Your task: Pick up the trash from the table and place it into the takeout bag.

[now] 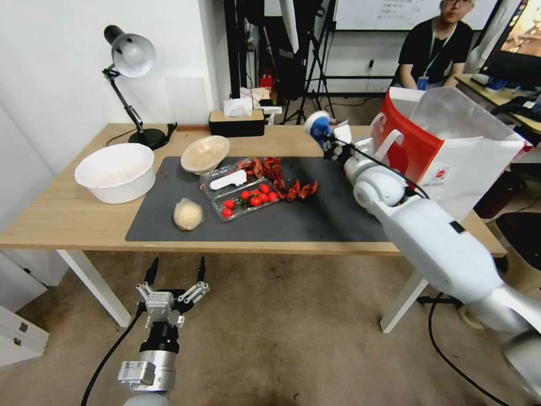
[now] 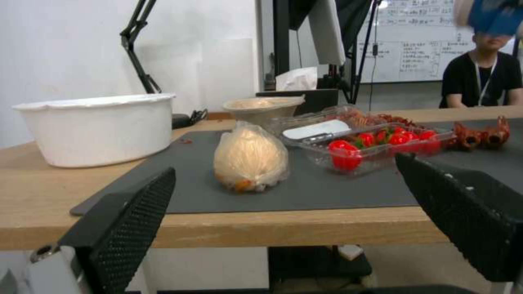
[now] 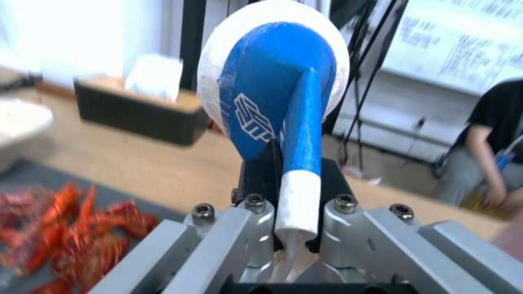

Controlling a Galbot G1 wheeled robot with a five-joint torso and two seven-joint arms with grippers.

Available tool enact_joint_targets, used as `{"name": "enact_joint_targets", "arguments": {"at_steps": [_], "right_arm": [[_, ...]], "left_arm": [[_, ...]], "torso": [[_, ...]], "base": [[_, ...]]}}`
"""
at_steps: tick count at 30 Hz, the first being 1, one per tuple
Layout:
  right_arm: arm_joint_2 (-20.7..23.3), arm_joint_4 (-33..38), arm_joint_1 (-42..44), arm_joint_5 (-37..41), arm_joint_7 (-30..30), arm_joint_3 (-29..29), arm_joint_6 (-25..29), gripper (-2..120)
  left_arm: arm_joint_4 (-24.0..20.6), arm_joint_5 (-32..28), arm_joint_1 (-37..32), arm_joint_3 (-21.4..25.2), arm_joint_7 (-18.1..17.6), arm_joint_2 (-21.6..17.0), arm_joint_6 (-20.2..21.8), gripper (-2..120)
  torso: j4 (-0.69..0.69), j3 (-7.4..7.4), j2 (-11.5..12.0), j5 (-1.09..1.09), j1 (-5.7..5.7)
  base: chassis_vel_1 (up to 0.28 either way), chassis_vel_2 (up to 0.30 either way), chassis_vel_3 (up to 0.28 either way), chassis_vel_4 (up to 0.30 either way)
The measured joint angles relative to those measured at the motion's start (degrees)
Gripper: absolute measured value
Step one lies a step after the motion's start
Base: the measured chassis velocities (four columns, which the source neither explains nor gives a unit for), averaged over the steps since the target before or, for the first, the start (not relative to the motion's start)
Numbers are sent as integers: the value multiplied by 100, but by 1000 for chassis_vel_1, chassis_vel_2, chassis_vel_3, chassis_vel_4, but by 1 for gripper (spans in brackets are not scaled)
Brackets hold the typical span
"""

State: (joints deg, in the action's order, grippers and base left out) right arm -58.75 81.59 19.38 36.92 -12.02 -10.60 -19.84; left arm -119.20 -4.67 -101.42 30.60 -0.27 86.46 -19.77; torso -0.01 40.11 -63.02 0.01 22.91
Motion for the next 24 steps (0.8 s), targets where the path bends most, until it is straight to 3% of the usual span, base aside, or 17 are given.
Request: {"name": "enact_joint_targets", "arguments": {"at_steps": [4,5,8,13,24], "right_arm": [[372,1201,383,-6,-379,428,-148,4],[372,1201,383,-6,-379,428,-148,4],[1174,2754,890,321,-1116,1360,-557,4],[1534,3054,927,607,-1455,2067,-843,4],[1817,2851,1077,1342,-2305,2838,-1500,5]], "left_arm": [[-2,3,-10,3,-1,14,-8,100],[-2,3,-10,3,-1,14,-8,100],[6,129,10,-44,-4,56,-10,100],[55,161,16,-70,-4,93,-10,100],[96,168,68,-119,-5,97,-12,100]], "torso": [[1,-1,0,-2,0],[1,-1,0,-2,0],[1,0,0,0,0],[0,-1,0,-1,0],[1,0,0,0,0]], "base": [[0,0,0,0],[0,0,0,0],[0,0,0,0],[0,0,0,0],[0,0,0,0]]}}
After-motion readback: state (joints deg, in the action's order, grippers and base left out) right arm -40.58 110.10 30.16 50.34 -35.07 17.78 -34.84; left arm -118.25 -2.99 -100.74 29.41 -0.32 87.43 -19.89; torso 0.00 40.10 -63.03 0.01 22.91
